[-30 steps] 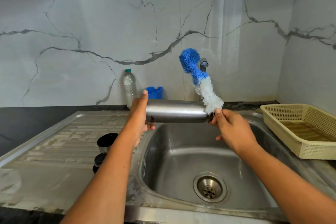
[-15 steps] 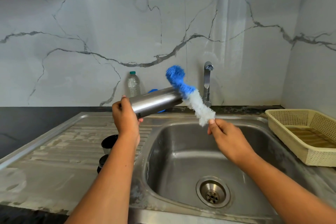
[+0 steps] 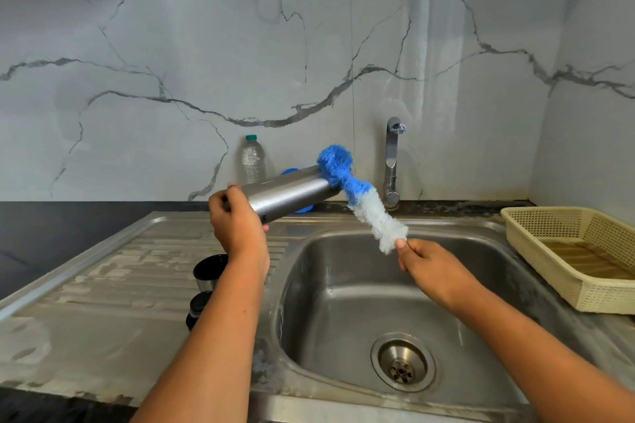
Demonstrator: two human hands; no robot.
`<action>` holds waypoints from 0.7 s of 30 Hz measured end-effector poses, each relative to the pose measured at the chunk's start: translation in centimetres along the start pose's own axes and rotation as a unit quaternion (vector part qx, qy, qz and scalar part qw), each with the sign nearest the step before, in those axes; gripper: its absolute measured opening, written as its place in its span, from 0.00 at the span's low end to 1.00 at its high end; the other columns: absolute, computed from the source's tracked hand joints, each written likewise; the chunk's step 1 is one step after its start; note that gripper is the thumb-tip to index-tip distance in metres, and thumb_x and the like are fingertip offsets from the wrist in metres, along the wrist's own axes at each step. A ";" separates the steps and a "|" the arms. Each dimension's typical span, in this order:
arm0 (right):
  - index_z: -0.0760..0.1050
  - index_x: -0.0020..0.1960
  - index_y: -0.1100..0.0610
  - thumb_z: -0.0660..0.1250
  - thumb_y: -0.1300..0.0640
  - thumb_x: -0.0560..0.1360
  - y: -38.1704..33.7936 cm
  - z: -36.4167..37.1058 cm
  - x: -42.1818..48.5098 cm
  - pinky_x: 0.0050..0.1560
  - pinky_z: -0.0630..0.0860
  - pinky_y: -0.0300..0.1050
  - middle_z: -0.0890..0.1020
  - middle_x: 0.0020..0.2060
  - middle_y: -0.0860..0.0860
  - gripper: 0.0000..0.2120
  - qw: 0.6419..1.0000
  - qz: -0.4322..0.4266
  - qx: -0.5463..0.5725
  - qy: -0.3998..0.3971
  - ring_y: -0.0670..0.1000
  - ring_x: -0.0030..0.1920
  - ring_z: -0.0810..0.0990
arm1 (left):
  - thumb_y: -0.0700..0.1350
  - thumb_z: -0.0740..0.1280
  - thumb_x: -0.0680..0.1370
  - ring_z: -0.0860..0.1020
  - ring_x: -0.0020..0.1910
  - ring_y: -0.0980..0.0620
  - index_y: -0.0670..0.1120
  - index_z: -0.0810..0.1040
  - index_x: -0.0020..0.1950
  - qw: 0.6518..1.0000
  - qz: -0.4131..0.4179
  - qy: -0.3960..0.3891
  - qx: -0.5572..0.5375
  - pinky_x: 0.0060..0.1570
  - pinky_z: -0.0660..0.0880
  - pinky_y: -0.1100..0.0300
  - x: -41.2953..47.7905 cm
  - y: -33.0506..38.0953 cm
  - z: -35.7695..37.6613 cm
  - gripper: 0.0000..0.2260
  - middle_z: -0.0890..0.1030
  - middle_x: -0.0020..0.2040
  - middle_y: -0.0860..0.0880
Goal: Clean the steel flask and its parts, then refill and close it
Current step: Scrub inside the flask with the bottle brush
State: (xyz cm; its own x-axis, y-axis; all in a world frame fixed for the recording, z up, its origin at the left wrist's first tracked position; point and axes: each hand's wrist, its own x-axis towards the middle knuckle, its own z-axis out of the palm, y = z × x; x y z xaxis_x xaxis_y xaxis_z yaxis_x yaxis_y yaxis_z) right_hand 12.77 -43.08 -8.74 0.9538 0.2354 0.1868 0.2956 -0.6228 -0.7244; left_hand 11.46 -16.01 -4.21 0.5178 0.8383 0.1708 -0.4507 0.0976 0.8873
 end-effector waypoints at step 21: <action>0.70 0.39 0.49 0.53 0.43 0.85 -0.3 -0.3 -0.5 0.37 0.67 0.42 0.74 0.30 0.46 0.20 1.000 -0.018 -0.009 -0.019 0.46 0.32 0.72 | 0.53 0.61 0.80 0.80 0.49 0.47 0.57 0.74 0.47 0.999 -0.021 -0.006 -0.032 0.35 0.74 0.55 -0.2 0.0 0.1 0.05 0.79 0.50 0.50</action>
State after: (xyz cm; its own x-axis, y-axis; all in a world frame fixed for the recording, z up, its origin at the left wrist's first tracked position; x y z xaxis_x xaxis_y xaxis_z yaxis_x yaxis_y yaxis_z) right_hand 12.20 -43.25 -8.39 0.9398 0.2863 0.1864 0.3309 -0.6268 -0.7055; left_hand 11.47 -16.25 -4.20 0.5454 0.8267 0.1384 -0.4733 0.1675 0.8648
